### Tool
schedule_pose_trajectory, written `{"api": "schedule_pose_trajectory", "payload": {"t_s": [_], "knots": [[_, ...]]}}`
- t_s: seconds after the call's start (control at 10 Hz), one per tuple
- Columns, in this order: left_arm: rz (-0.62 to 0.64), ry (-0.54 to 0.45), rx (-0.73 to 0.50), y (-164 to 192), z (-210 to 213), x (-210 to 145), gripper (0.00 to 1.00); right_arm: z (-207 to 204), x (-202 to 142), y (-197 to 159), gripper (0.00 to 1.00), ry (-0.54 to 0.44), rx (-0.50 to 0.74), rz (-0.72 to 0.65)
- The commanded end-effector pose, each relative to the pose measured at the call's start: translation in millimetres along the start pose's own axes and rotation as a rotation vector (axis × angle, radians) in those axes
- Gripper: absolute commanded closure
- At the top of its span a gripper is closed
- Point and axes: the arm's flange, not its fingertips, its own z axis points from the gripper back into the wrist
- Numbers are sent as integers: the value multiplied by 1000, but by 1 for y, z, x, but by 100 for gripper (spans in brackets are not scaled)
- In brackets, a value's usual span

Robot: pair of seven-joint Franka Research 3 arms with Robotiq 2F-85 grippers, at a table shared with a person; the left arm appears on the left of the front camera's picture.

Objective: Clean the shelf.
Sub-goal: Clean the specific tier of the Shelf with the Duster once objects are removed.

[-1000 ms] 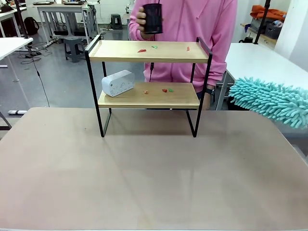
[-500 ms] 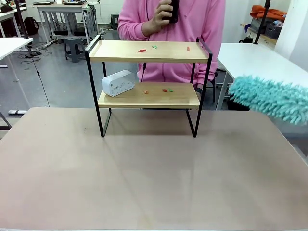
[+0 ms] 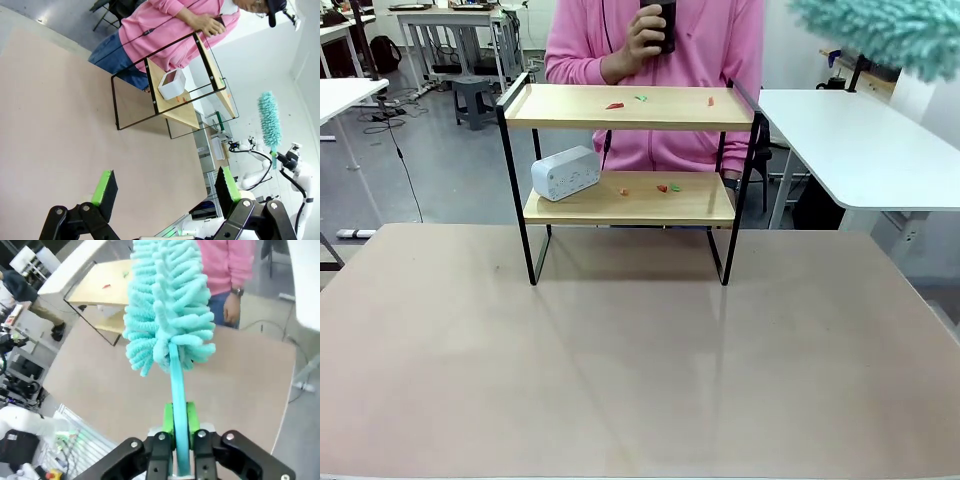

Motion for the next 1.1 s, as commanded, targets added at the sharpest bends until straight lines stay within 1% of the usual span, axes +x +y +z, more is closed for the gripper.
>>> {"api": "schedule_pose_trajectory", "payload": {"t_s": [0.0,0.1,0.2,0.3,0.4,0.6,0.7,0.9,1.0], "knots": [[-20,-17,-20,0,-2,0,0,-28,-10,2,87,3,-76,-20],[-20,-17,-20,0,-2,0,0,0,0,0,87,0,0,0],[-20,-17,-20,0,-2,0,0,0,0,0,87,0,0,0],[-20,-17,-20,0,-2,0,0,-17,5,16,87,3,-36,26],[-20,-17,-20,0,-2,0,0,-22,5,23,87,24,-115,-6],[-20,-17,-20,0,-2,0,0,-52,34,46,87,86,-136,42],[-20,-17,-20,0,-2,0,0,-73,50,59,87,126,-149,53],[-20,-17,-20,0,-2,0,0,-108,64,82,87,171,-182,55],[-20,-17,-20,0,-2,0,0,-116,67,90,87,166,-187,48]]}}
